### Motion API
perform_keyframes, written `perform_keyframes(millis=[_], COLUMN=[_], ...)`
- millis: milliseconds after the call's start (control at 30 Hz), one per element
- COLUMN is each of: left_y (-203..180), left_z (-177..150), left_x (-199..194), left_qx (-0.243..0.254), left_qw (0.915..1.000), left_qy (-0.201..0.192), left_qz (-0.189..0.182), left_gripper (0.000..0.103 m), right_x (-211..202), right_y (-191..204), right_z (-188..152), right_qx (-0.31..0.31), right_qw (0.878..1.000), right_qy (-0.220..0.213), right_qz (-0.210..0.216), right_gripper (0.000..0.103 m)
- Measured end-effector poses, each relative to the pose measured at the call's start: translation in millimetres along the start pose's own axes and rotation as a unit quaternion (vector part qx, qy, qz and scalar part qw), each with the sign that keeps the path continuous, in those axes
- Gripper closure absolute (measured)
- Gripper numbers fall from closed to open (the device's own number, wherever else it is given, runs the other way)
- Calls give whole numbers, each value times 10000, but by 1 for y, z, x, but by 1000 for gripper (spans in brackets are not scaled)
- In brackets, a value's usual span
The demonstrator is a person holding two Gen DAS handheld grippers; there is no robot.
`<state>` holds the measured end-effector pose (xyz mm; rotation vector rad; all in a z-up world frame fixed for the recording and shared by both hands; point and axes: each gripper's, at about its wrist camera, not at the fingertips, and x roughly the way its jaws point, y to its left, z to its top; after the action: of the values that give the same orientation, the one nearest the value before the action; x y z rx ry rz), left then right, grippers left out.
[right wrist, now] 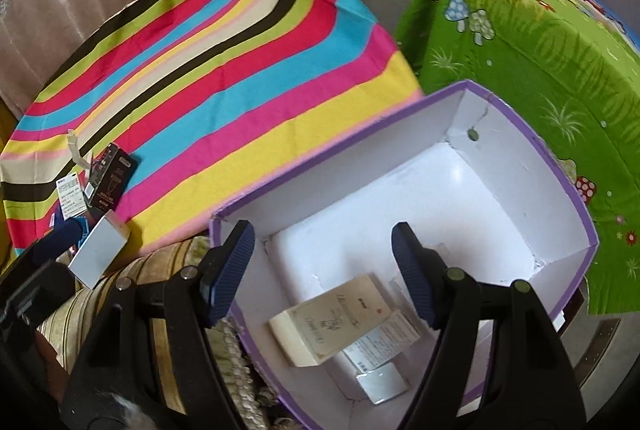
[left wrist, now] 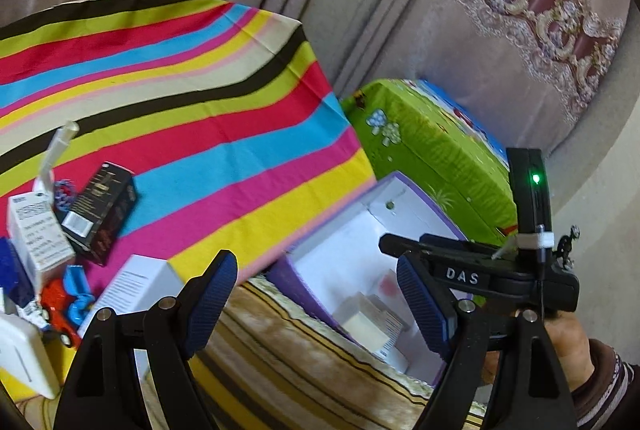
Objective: Organize rigid objects
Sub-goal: 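Move both tools back over the remaining boxes on the table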
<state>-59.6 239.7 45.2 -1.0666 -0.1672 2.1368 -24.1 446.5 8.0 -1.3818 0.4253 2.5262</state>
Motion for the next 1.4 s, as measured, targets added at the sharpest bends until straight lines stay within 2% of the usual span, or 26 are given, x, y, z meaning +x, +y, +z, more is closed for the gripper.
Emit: perform_keyframes(millis=[300, 567, 667, 967, 1200, 1400], left_y=[29, 65, 85, 153, 178, 200], left_z=[6, 4, 0, -24, -41, -55], left_x=[-22, -51, -70, -125, -139, -152], left_qx=[-46, -376, -569, -1343, -1547, -1685], left_qw=[9974, 9935, 9899, 9710, 9686, 9610], left_qy=[-396, -628, -779, -1183, -981, -761], left_qz=[605, 876, 1036, 1584, 1679, 2057], left_gripper=[20, 20, 20, 20, 20, 20], right_x=[3, 3, 4, 8, 10, 16], right_y=[28, 54, 63, 75, 84, 103], right_z=[1, 1, 0, -2, -2, -1], right_qx=[-262, -512, -585, -689, -767, -932], right_qw=[9993, 9975, 9965, 9949, 9935, 9908], right_qy=[-70, -116, -87, -9, 39, 132], right_qz=[248, 479, 593, 739, 838, 968], right_gripper=[29, 29, 29, 29, 29, 29])
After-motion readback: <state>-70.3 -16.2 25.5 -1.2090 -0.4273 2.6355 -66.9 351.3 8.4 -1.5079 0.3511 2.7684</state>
